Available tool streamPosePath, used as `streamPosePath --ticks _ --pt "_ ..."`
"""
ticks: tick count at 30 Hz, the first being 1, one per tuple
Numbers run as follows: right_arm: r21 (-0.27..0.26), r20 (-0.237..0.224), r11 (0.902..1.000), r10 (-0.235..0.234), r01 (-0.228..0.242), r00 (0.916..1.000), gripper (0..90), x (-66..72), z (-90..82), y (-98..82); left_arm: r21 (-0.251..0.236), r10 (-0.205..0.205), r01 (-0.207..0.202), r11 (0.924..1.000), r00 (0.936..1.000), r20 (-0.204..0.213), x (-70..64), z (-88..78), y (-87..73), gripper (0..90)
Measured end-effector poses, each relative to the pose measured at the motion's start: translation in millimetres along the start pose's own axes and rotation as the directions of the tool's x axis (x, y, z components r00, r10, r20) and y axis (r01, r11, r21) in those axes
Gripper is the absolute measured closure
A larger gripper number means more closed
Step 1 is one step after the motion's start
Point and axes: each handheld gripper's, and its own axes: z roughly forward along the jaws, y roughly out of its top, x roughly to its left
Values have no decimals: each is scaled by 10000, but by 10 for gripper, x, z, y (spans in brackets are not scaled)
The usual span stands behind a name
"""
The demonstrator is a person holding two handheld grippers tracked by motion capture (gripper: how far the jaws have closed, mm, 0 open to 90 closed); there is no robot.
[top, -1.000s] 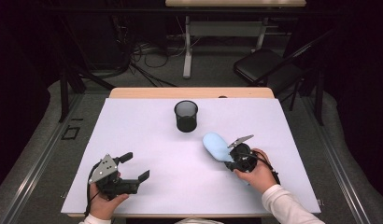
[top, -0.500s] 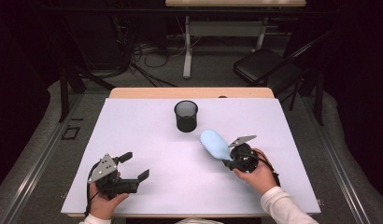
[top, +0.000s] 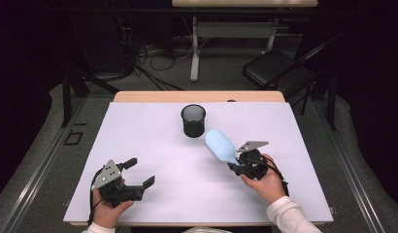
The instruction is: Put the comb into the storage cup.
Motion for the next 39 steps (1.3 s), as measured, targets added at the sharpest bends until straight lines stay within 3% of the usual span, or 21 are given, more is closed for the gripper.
streamPosePath --ticks 9,21,28,39 --pt "-784 -164 9966 -267 254 9995 693 43 -28 54 -54 -89 89 9999 10000 -27 10 -4 -5 76" --pt "-1693 -299 9830 -773 712 9966 693 174 -69 17 -6 -313 313 9995 9995 89 41 15 -6 75" --pt "-1978 -546 9768 -948 823 9940 694 203 -96 -14 99 -509 507 9987 9985 203 59 44 -9 74" --pt "-2006 -852 9772 -877 691 9925 693 218 -104 -62 129 -676 672 9977 9972 325 70 60 19 72"
